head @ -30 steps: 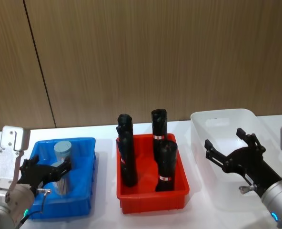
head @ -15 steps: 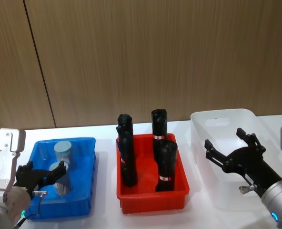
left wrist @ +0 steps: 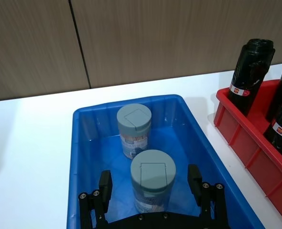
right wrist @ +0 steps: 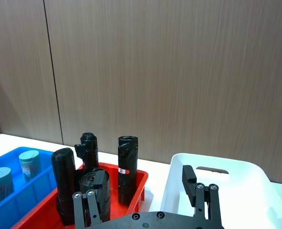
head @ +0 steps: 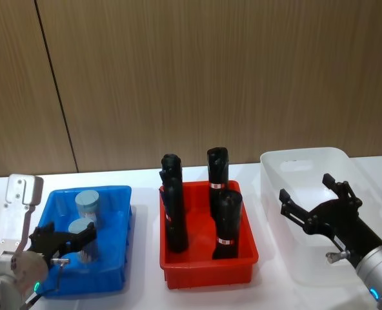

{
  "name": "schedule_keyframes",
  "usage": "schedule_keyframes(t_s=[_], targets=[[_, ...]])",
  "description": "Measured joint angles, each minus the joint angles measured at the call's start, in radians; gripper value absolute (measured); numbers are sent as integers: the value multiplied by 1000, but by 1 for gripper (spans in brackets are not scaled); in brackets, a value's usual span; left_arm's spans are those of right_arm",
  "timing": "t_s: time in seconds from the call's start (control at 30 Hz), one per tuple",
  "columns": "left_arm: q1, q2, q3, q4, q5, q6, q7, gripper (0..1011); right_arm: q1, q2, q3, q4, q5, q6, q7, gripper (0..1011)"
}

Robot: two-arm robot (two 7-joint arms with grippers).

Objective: Pick the cotton swabs from the blue box and place them into the white box.

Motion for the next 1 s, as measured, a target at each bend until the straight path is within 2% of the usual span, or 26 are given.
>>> schedule_keyframes(t_s=[0.37,1.0], targets=[[-51,-27,9,82,29,11,-59,1003,0,0,0,0,0,0,0,1002],[-91,-49,10,157,50,34,-77,1003,0,0,0,0,0,0,0,1002]])
